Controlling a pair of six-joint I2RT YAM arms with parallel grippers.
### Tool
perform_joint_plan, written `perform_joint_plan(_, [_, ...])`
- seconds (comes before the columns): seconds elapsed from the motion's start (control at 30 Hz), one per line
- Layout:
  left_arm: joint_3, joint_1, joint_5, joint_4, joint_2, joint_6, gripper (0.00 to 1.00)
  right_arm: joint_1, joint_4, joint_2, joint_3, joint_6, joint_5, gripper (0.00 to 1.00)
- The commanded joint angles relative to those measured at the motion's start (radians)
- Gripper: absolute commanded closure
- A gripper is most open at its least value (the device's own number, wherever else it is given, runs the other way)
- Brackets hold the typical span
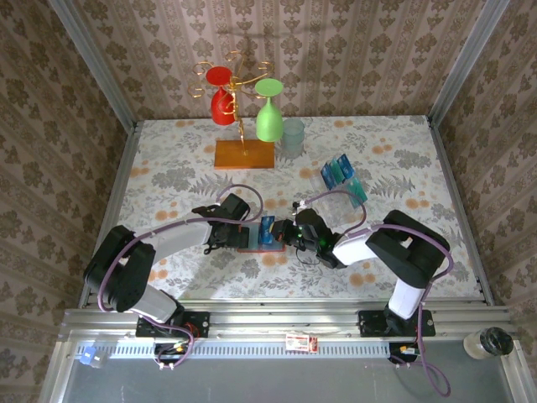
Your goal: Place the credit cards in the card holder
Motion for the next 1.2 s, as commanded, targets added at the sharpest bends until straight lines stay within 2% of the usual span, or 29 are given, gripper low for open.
perform_joint_plan(0.0, [-0.022,-0.006,-0.021,-0.036,0.002,-0.012,0.00,0.009,0.043,0.030,0.021,0.014,0.007,1.00])
perform_joint_plan(0.43, [-0.024,-0.006,-0.018,-0.035,0.005,-0.013,0.00,0.014,0.075,0.062,0.020,0.032,-0.010,1.00])
perform_joint_plan(0.9, [0.050,-0.006,-0.011,-0.075,-0.076,0.009,0.00,0.008,0.011,-0.040,0.002,0.001,0.026,1.00])
perform_joint_plan(1.17, [0.062,-0.007,0.005,-0.041,-0.030,0.045,0.00,0.005,0.014,-0.032,0.012,0.000,0.023,1.00])
